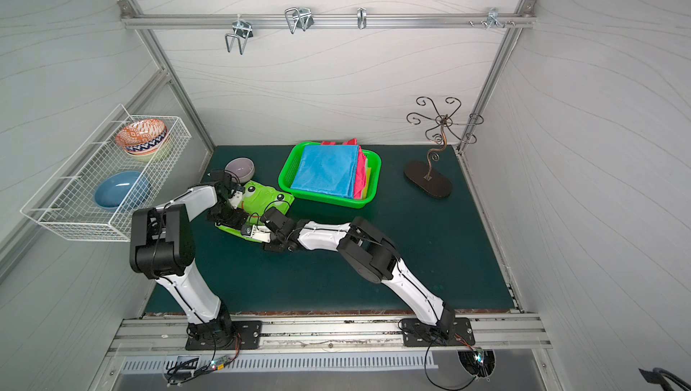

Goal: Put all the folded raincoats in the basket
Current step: Move the raincoat to the center of the board.

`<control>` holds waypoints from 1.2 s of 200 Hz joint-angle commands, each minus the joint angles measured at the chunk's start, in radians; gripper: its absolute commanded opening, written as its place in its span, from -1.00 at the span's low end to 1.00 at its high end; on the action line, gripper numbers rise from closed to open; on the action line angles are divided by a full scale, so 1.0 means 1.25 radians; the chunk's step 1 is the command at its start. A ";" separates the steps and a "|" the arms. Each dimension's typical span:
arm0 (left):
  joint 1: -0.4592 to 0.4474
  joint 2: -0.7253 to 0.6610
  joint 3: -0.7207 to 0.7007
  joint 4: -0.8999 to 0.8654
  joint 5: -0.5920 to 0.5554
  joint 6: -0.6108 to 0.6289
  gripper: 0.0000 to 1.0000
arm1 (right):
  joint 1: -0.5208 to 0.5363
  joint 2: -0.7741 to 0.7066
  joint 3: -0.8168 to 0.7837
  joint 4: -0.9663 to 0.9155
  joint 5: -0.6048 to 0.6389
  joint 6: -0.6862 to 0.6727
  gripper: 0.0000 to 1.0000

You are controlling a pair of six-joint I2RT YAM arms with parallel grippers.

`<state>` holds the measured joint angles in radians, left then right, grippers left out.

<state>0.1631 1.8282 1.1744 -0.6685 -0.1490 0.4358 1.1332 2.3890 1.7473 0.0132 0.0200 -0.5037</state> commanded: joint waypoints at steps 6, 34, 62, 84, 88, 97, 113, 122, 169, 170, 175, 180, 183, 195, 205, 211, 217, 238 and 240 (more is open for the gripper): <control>0.003 0.018 0.003 -0.008 0.037 0.023 0.81 | 0.000 0.035 -0.053 -0.002 0.037 0.001 -0.49; 0.003 -0.010 0.010 -0.063 0.073 0.055 0.81 | 0.018 -0.016 -0.163 0.074 -0.005 -0.061 -0.88; 0.003 -0.067 0.022 -0.134 0.148 0.069 0.81 | 0.027 -0.081 -0.267 0.113 0.004 -0.117 -1.00; 0.003 -0.107 0.042 -0.201 0.241 0.063 0.81 | 0.028 -0.154 -0.352 0.107 -0.016 -0.166 -1.00; 0.002 -0.111 0.047 -0.212 0.261 0.061 0.81 | 0.028 -0.170 -0.369 0.100 -0.022 -0.169 -1.00; 0.003 -0.124 0.050 -0.238 0.307 0.070 0.81 | 0.028 -0.209 -0.415 0.086 -0.036 -0.162 -1.00; 0.002 -0.140 0.043 -0.249 0.357 0.071 0.80 | 0.029 -0.295 -0.510 0.081 -0.061 -0.105 -1.00; 0.003 -0.145 0.038 -0.251 0.375 0.070 0.79 | 0.031 -0.345 -0.576 0.078 -0.081 -0.086 -1.00; 0.001 -0.122 0.020 -0.248 0.488 0.025 0.71 | 0.070 -0.569 -0.800 -0.024 -0.125 -0.068 -1.00; 0.000 -0.120 0.020 -0.249 0.492 0.024 0.71 | 0.070 -0.571 -0.803 -0.028 -0.129 -0.069 -1.00; -0.003 -0.113 0.024 -0.252 0.508 0.017 0.70 | 0.070 -0.594 -0.817 -0.048 -0.147 -0.075 -1.00; -0.005 -0.107 0.025 -0.256 0.523 0.012 0.69 | 0.069 -0.618 -0.831 -0.067 -0.163 -0.082 -1.00; -0.008 -0.106 0.026 -0.257 0.531 0.009 0.69 | 0.070 -0.632 -0.838 -0.082 -0.176 -0.086 -1.00; -0.028 -0.100 0.023 -0.263 0.549 0.005 0.68 | 0.072 -0.686 -0.865 -0.122 -0.212 -0.088 -1.00; -0.055 -0.101 0.013 -0.264 0.550 0.008 0.68 | 0.081 -0.725 -0.893 -0.096 -0.221 -0.060 -0.85; -0.076 -0.104 0.006 -0.262 0.550 0.010 0.68 | 0.082 -0.742 -0.905 -0.083 -0.225 -0.031 -0.59; -0.096 -0.105 -0.003 -0.259 0.555 0.011 0.69 | 0.078 -0.762 -0.914 -0.074 -0.224 0.001 -0.45; -0.151 -0.096 -0.021 -0.252 0.596 0.002 0.70 | 0.055 -0.832 -0.949 -0.066 -0.204 0.074 -0.14; -0.155 -0.094 -0.021 -0.253 0.599 0.000 0.70 | 0.051 -0.840 -0.951 -0.066 -0.200 0.082 -0.12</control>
<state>0.0380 1.6943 1.1671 -0.9642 0.5056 0.4515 1.2194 1.4265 0.5934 -0.0429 -0.2134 -0.5301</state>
